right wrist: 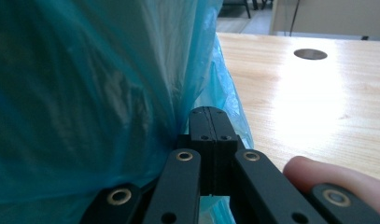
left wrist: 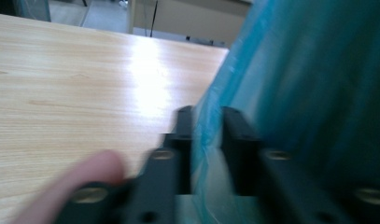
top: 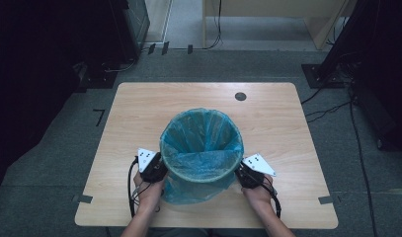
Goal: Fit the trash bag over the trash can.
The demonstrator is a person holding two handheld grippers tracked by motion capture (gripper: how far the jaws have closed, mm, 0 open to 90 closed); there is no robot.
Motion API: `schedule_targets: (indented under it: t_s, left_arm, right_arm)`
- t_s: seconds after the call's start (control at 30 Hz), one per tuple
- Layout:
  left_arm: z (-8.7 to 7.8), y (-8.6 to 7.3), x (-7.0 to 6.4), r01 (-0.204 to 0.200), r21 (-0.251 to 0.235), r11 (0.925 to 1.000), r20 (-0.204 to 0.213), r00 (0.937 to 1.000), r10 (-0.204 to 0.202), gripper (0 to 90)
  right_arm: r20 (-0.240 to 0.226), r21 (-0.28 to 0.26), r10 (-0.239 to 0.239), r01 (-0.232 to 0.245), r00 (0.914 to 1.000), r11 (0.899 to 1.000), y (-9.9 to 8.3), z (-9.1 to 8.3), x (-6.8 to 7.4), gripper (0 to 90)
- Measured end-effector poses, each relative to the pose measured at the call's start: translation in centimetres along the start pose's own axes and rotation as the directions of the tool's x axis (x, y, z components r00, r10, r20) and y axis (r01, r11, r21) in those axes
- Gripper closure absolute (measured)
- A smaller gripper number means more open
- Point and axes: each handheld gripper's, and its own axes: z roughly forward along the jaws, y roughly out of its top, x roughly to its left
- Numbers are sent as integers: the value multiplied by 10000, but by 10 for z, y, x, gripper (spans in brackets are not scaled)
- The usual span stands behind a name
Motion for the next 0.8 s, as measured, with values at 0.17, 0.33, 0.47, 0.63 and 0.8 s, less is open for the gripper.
schedule_targets:
  t_s: [0.17, 0.33, 0.47, 0.63, 0.8]
  left_arm:
    - [-20, 10, 7, 175, -562, 9983, 216, 9996, -164, 543]
    - [-43, 13, -8, 78, -1516, 9884, 431, 9991, -13, 523]
    - [-42, 12, -17, 25, -1435, 9897, 481, 9988, 45, 552]
    - [-34, 7, -17, -233, -1250, 9919, 673, 9972, 319, 746]
    - [-33, 7, -13, -393, -1172, 9923, 651, 9968, 472, 773]
  right_arm:
    - [31, -542, 17, -15, 10000, 9985, 15, -17, -6, 900]
    - [131, -1289, 314, -294, 9994, 9912, 32, -25, -10, 900]
    - [-28, -1412, 317, -317, 9995, 9895, 37, -19, -6, 900]
    - [-199, -1332, 572, -594, 9982, 9893, 32, -15, -3, 900]
    - [-527, -1179, 62, -124, 9986, 9929, 26, -20, -3, 900]
